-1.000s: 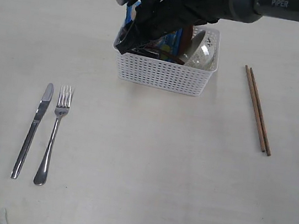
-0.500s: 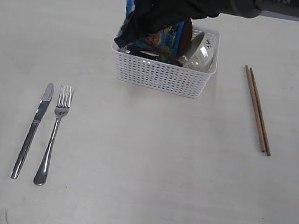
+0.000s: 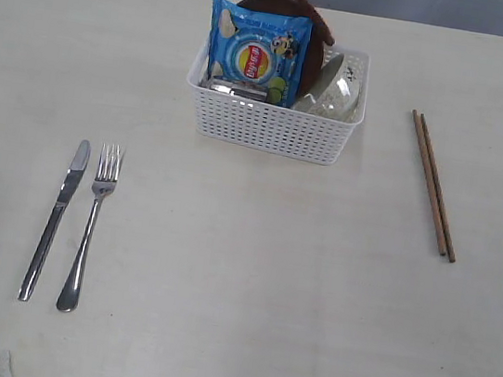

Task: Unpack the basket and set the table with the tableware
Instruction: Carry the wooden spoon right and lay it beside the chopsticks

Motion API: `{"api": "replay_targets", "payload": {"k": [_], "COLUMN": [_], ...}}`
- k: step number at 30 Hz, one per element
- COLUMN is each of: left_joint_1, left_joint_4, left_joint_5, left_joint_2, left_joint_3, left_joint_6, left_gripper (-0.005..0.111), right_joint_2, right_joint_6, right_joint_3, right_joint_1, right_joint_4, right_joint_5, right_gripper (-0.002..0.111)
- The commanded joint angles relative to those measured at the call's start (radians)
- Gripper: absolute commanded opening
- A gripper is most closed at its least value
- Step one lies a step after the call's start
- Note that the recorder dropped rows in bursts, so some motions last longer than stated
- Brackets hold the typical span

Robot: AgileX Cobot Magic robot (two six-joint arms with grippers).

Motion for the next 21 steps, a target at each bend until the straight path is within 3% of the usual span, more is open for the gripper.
{"api": "replay_targets", "payload": {"k": [1, 7, 13, 21], "left_joint_1": [-0.005, -0.005, -0.005, -0.005], "left_joint_4": [0.000, 0.000, 0.000, -0.002], "left_joint_5": [-0.001, -0.001, -0.001, -0.001], "left_joint_2": [-0.002, -0.002, -0.002, -0.002], "left_joint_3": [0.002, 0.002, 0.002, 0.002], "left_joint_6": [-0.002, -0.002, -0.002, -0.002], "left_gripper": [0.000, 0.000, 0.000, 0.000], "right_joint_2": [-0.097, -0.149, -0.122, -0.064], "right_joint_6": [0.223, 0.549, 0.665, 0.678], "right_joint_3": [-0.003, -0.003, 0.045, 0.324], "right_joint_1": [-0.030, -0.197, -0.417, -0.576], "right_joint_4": [-0.146, -0.273, -0.288, -0.215], "right_joint_5": [0.006, 0.146, 0.295, 0.175], "right_gripper": [-0.001, -0.001, -0.001, -0.001]}}
